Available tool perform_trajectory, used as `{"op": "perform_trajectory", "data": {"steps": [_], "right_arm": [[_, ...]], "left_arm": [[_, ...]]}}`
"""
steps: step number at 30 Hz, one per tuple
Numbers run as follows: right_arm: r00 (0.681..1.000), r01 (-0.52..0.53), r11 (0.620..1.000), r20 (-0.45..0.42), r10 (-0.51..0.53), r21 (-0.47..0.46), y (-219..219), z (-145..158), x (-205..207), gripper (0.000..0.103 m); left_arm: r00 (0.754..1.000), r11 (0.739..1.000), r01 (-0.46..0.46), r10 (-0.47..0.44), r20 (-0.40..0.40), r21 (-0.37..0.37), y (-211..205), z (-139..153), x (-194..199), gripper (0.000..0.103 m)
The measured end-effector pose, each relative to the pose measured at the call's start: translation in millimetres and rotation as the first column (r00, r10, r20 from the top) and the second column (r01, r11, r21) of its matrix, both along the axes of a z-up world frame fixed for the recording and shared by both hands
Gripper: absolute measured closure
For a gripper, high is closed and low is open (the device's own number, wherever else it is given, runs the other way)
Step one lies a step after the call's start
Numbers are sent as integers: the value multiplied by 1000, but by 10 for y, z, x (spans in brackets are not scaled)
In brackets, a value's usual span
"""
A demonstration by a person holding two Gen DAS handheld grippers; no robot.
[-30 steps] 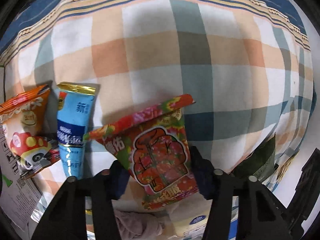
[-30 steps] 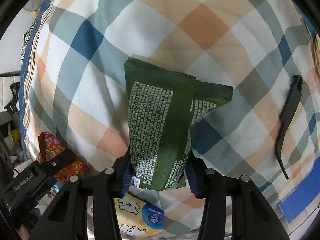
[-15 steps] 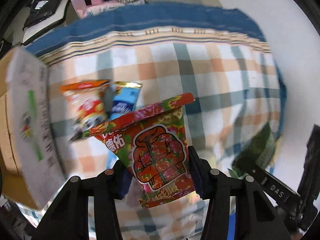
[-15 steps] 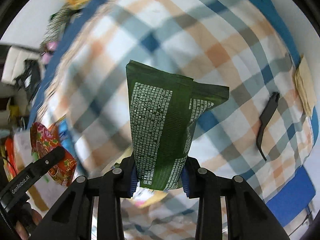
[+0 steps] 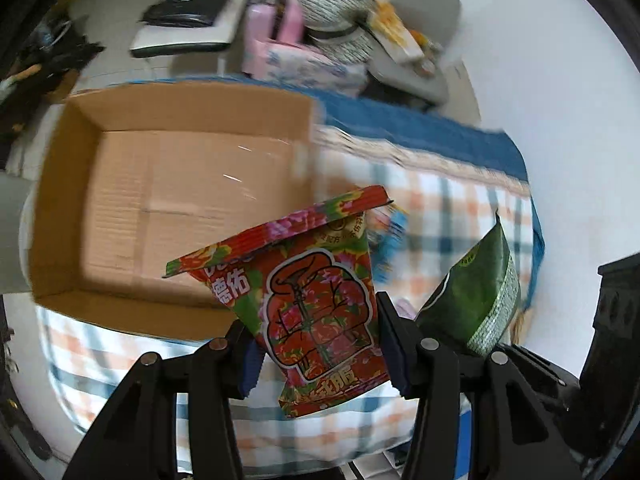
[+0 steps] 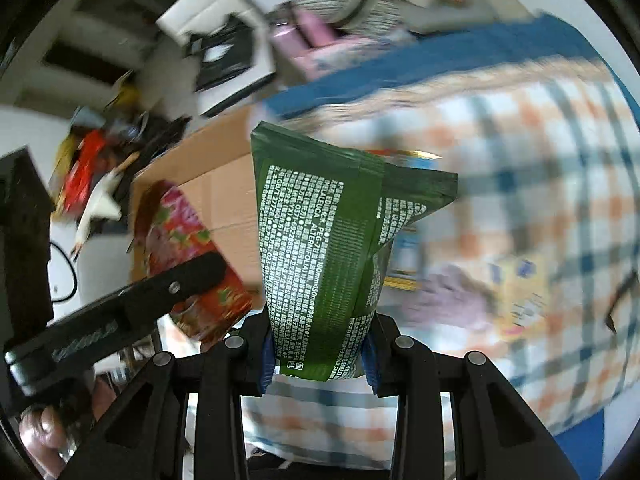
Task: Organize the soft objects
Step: 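Carry the candy bag with the left tool while the right tool carries the green bag into the box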
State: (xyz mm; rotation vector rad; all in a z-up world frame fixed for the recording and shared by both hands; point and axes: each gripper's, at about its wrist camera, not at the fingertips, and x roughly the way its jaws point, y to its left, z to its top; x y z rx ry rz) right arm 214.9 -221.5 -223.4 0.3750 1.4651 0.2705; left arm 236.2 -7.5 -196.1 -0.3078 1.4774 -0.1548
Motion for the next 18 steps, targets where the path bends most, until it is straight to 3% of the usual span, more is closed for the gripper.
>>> {"op": "perform_trajectory", "data": {"steps": [5, 9, 14, 18], "right_arm": [[998, -66, 998, -7, 66, -5, 766, 94, 234, 66], [995, -100, 993, -15, 99, -66, 1190, 17, 465, 66], [991, -125, 984, -71, 117, -124, 1581, -386, 832, 66], [987, -132, 978, -108, 115, -160, 1755, -699, 1048, 66]], "left_arm": [[998, 998, -57, 57, 7, 16, 592, -63, 172, 56], [998, 998, -51, 52, -35, 24, 864, -308, 436, 56], [994, 997, 39, -33, -104, 59, 953, -717, 833, 56], [980, 997, 77, -72, -183, 20, 1022, -1090, 1078, 56]]}}
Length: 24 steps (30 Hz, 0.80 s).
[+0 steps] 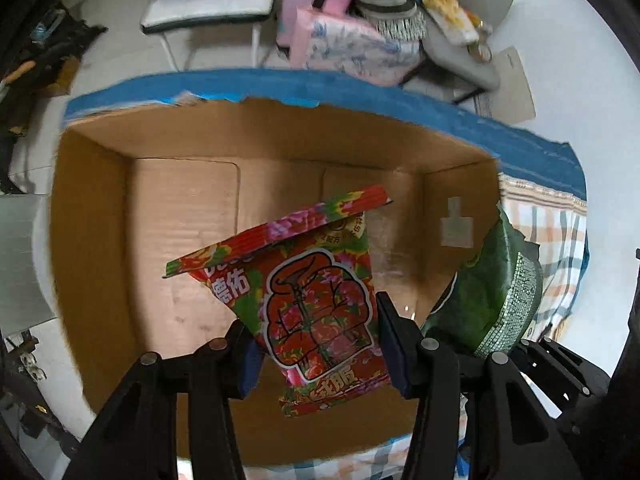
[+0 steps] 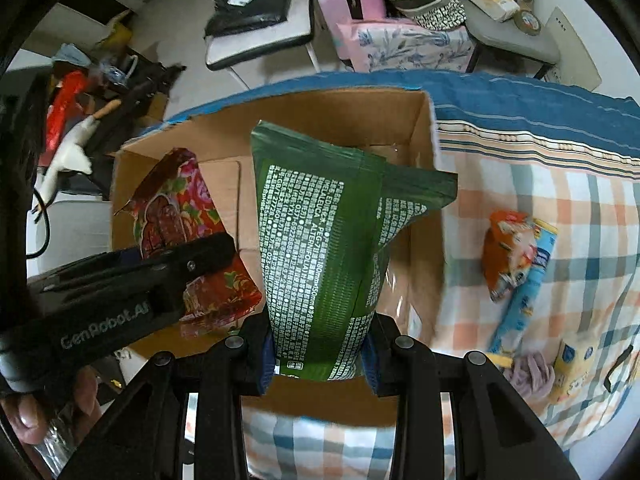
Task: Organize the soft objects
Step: 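Carry the candy bag with the left tool while the right tool carries the green bag into the box, then open both tools to drop the bags in the box and lift away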
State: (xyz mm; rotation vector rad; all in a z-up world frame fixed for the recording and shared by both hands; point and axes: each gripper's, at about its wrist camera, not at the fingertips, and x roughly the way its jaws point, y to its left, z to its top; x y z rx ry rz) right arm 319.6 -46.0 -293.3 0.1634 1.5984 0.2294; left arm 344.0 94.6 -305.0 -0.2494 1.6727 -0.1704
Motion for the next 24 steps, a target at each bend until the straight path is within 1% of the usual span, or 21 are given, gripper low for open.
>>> {"op": "perform_trajectory", "data": {"steps": [3, 6, 10, 14, 18, 21, 23, 24], "right_arm": [[1000, -8, 1000, -24, 7, -25, 63, -218, 140, 66], [999, -20, 998, -34, 18, -55, 107, -393, 240, 66], [998, -43, 996, -55, 38, -83, 147, -578, 342, 66], [997, -55, 991, -63, 48, -123, 177, -670, 410, 63], [998, -36, 990, -47, 30, -134, 166, -646, 438, 44], [999, -32, 990, -32, 27, -139, 160, -575, 436, 35], [999, -29, 988, -19, 26, -152, 150, -517, 409, 32], [999, -31, 987, -14, 29, -159, 148, -495, 388, 27]], "left_arm": [[999, 1000, 13, -14, -38, -26, 5, -200, 134, 56], [998, 999, 35, -37, -51, -36, -6, -338, 215, 56], [995, 997, 70, -71, -64, -27, -47, -458, 293, 55], [995, 999, 53, -54, -78, -13, -40, -524, 386, 55], [997, 999, 38, -38, -69, 5, 10, -485, 425, 53], [998, 999, 38, -38, -43, 16, 26, -389, 370, 44], [999, 999, 38, -37, -19, 24, 50, -301, 309, 39], [999, 999, 35, -35, -8, 32, 58, -268, 285, 36]]}}
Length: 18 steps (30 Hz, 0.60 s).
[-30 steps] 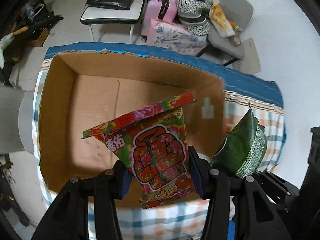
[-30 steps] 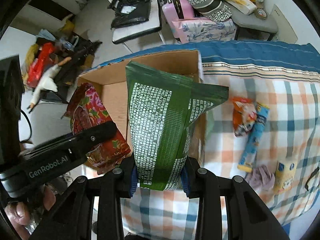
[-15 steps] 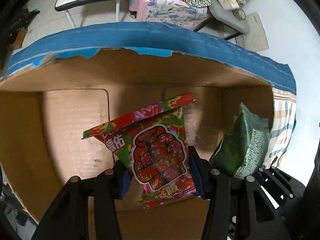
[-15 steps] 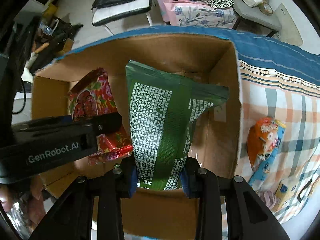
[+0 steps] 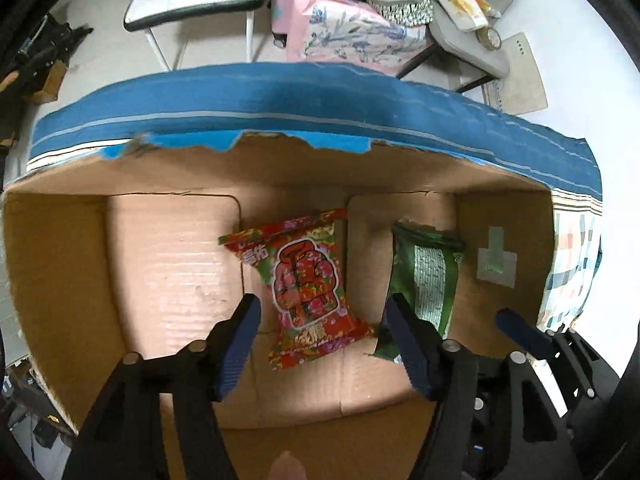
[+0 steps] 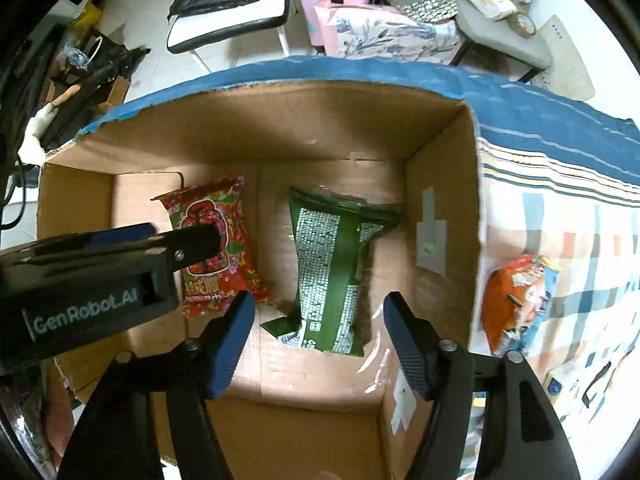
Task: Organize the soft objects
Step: 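Open both tools to drop the bags in the box and lift away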
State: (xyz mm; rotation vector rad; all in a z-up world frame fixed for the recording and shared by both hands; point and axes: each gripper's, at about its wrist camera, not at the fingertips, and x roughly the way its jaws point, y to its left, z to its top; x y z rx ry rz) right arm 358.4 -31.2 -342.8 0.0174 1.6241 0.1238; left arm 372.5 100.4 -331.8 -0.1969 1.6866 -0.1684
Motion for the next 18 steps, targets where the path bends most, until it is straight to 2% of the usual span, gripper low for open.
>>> {"op": "perform_trajectory", "data": {"steps": [2, 5, 6, 8, 12, 18], "right_arm": [[1000, 2, 1000, 6, -2, 0, -7, 69, -70, 18], [1000, 9, 1000, 27, -9, -4, -30, 171, -194, 0], [999, 11, 1000, 35, -11, -2, -45, 193, -235, 0], [998, 19, 1000, 53, -18, -2, -67, 256, -331, 0], [996, 18, 1000, 85, -17, -3, -93, 390, -546, 0], [984, -3, 1000, 179, 8, -26, -36, 769, -949, 0]], "left_arm": [[1000, 1000, -6, 6, 22, 20, 10, 74, -68, 15], [997, 997, -15, 9, 78, 79, 85, 219, -238, 13], [995, 995, -19, 9, 100, 96, 103, 269, -300, 13], [991, 992, -31, 14, 137, 122, 148, 344, -412, 5], [977, 990, -45, 16, 211, 136, 199, 552, -671, 5], [957, 985, -18, -33, 289, 173, 142, 851, -1111, 4]]}}
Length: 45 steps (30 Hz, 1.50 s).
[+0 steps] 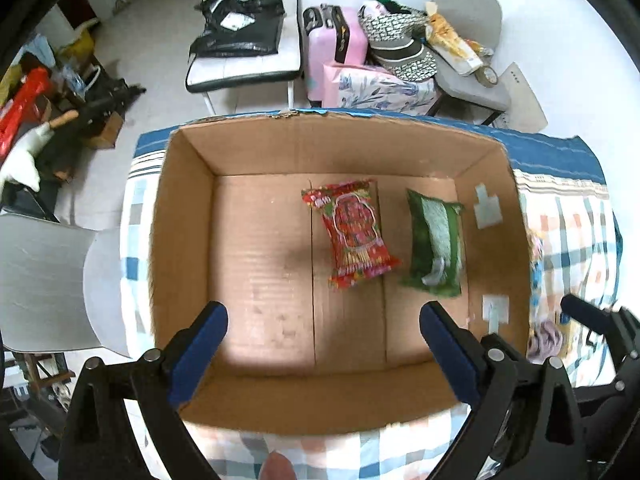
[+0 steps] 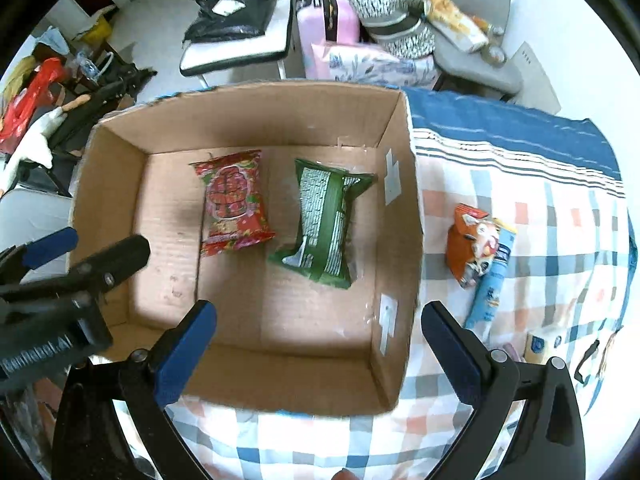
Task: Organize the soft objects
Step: 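Open both tools to drop the bags in the box and lift away, then grasp the orange chip bag with the left tool while the right tool grasps the yellow tissue pack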
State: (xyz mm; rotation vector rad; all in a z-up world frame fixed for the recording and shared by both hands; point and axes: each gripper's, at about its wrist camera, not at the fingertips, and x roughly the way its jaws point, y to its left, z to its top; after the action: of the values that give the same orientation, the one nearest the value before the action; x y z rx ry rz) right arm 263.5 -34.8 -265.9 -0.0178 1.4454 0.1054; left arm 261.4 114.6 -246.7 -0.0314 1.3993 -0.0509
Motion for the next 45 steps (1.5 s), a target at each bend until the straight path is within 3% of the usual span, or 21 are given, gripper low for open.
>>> {"op": "perform_trajectory", "data": {"steps": [6, 19, 23, 27, 32, 37, 45], "right_arm": [[998, -9, 1000, 56, 8, 24, -17, 350, -376, 0], [994, -18, 992, 112, 4, 126, -230, 872, -907, 0], [994, 37, 982, 92, -55, 185, -607, 894, -1028, 0], [984, 149, 967, 61, -164, 205, -1277, 862, -1152, 0], [951, 304, 943, 19, -309, 135, -2285, 627, -1241, 0], [907, 420, 904, -56, -417, 75, -3182, 115, -1244, 0], [870, 471, 879, -206, -449, 71, -3781, -924, -1049, 0]], "left_arm": [[996, 1000, -13, 11, 92, 28, 34, 363, -345, 2], [985, 997, -53, 44, 169, 49, -123, 877, -826, 2], [984, 998, -43, 34, 176, 50, -415, 1007, -907, 2], [988, 999, 20, -23, 153, 26, -888, 990, -908, 2], [989, 994, 113, -112, 92, -4, -1642, 761, -808, 2], [978, 978, 207, -207, 8, 12, -2378, 362, -577, 2], [964, 968, 236, -221, -147, 90, -3040, -477, 160, 2]]}}
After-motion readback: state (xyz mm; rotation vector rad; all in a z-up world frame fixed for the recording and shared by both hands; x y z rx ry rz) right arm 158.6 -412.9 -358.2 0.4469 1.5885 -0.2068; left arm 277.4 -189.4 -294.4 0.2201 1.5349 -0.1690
